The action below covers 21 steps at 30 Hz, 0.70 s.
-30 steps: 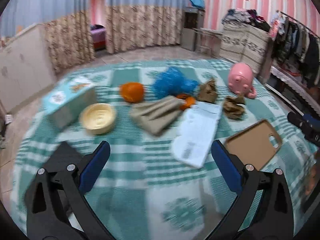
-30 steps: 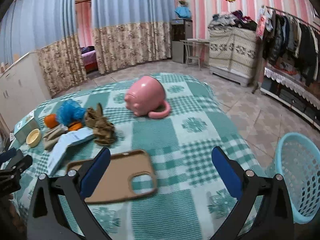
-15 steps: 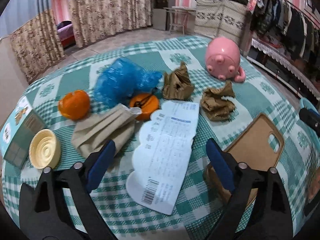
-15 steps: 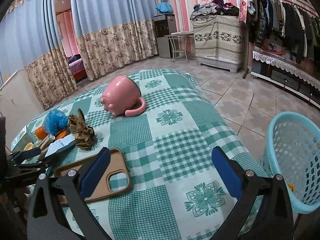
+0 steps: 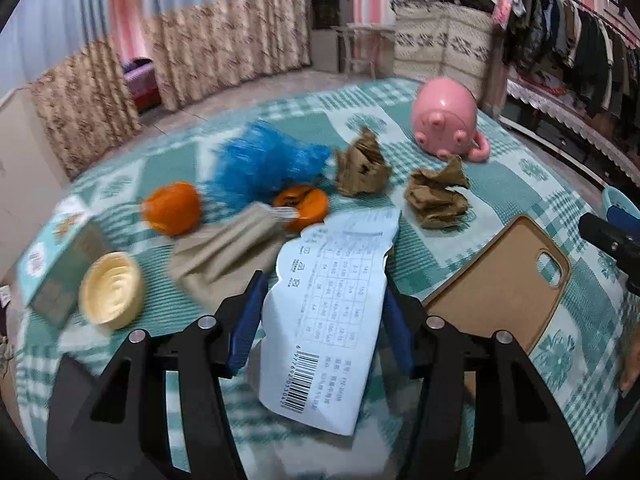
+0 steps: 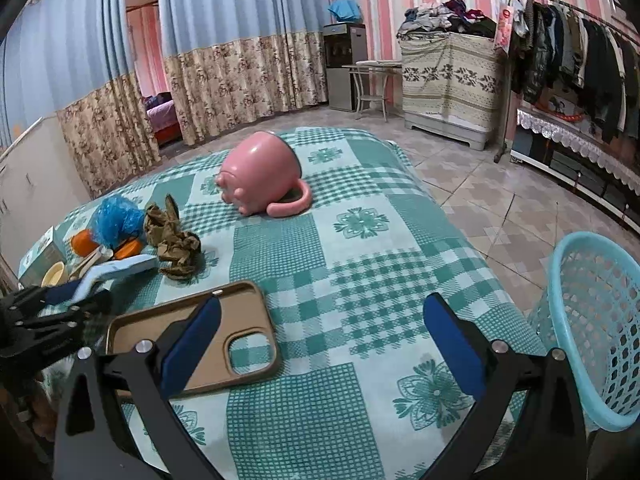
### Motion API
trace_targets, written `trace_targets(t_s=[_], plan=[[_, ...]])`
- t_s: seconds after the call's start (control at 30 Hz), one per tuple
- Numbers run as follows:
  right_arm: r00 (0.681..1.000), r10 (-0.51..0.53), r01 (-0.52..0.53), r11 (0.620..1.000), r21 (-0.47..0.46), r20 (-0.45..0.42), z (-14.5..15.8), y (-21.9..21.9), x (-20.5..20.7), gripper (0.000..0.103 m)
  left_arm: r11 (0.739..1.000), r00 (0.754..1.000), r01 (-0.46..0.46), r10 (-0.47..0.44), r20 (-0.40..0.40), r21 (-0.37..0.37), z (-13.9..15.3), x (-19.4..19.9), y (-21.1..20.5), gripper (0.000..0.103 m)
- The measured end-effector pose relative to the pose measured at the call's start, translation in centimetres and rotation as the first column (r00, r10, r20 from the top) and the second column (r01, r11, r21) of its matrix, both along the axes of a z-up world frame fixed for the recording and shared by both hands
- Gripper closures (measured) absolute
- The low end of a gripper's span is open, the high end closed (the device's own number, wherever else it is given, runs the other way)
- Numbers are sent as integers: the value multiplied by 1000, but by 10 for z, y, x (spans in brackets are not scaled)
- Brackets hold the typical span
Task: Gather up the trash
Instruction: 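Grasp the white printed paper with the left tool while the right tool grasps crumpled brown paper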
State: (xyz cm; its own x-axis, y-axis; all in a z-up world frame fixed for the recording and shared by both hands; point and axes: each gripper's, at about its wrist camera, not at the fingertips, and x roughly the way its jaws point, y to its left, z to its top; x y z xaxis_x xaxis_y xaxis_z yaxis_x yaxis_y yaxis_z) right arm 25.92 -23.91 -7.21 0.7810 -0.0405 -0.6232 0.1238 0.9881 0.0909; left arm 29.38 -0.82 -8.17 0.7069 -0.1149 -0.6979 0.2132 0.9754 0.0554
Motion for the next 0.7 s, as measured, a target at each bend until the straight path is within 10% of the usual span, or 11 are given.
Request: trace_targets(t_s=[0.17,0.27,0.7], plan=[[999,49,-48,999,-19,8,-1,16,3,4,990,982,-134,126,143,49,11,-29,29,49],[997,77,-77,996,-34,8,0,28,14,4,970,956,-233,216,198,71,14,-35,44,71],[986,158,-155,987,53,-60,-6,76,73,5,961,951,-274,276,139,-33,7,-28,72,80]])
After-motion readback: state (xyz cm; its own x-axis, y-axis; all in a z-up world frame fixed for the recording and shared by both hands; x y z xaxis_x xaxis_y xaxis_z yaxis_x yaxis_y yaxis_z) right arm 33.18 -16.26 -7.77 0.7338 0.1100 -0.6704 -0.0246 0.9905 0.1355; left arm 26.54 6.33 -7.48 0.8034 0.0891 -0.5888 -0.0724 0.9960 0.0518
